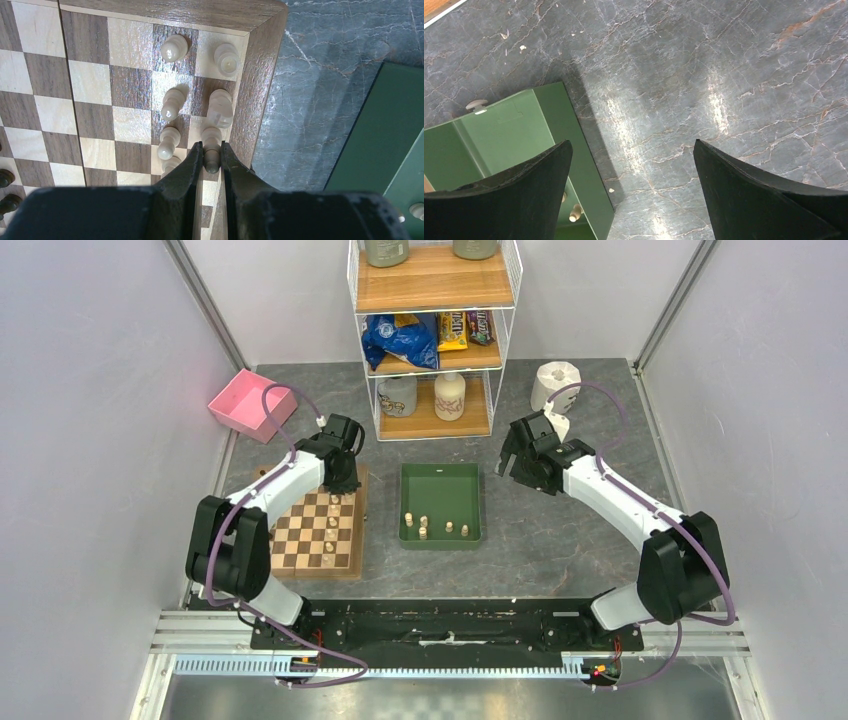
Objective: Set up the chess pieces on the board
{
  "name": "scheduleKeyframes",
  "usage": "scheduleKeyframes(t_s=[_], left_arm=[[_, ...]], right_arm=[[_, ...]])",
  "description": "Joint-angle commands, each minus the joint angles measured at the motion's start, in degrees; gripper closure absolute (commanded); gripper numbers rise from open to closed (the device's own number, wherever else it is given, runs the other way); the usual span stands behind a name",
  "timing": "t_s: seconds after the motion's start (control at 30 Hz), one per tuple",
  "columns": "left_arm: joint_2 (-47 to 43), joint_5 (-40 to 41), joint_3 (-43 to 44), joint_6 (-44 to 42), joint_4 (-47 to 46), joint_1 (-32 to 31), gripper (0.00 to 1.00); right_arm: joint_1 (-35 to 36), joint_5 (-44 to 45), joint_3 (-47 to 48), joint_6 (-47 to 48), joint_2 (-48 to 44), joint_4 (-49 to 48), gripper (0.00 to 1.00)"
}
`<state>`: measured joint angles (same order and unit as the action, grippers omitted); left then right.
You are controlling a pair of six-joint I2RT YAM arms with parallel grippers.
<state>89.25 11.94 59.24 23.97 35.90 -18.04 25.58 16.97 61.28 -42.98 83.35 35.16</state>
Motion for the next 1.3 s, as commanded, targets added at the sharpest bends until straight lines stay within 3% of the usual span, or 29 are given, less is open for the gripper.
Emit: scheduleKeyframes(t_s=[0.0,0.27,0.5,0.73,0.9,1.13,1.27], left_arm=[[0.6,1.1,0.8,-1.3,-0.5,0.4,0.86],[-0.6,1.3,0.5,-1.1,0.3,0.4,0.63],[-3.4,1.4,1.4,-0.8,1.5,0.4,0.54],[-11.7,-2.9,3.0,-0.7,1.4,-0.6,0.49],[-13.4,-3.0,5.1,-2.1,1.7,-6.4,0.46],[-5.6,-4.0,8.7,-0.5,0.6,-19.6,0.46],[-1.4,-5.1,10.6,0.5,0.1,-23.6,0.47]], right_arm=[[-0.3,0.1,1.7,0.5,-0.2,-1.0,0.01],[-0.3,0.0,1.8,0.5,-0.2,-1.0,0.01],[-0.3,0.0,1.7,0.5,-0.4,-0.9,0.01],[-0.3,-0.1,1.8,0.5,-0.4,-1.0,0.01],[-0.3,-0.3,1.9,0.4,-0.3,-1.1,0.01],[-0.3,-0.4,1.9,0.4,-0.7,-1.0,0.01],[-0.3,-0.1,1.6,0.5,-1.1,-1.0,0.01]])
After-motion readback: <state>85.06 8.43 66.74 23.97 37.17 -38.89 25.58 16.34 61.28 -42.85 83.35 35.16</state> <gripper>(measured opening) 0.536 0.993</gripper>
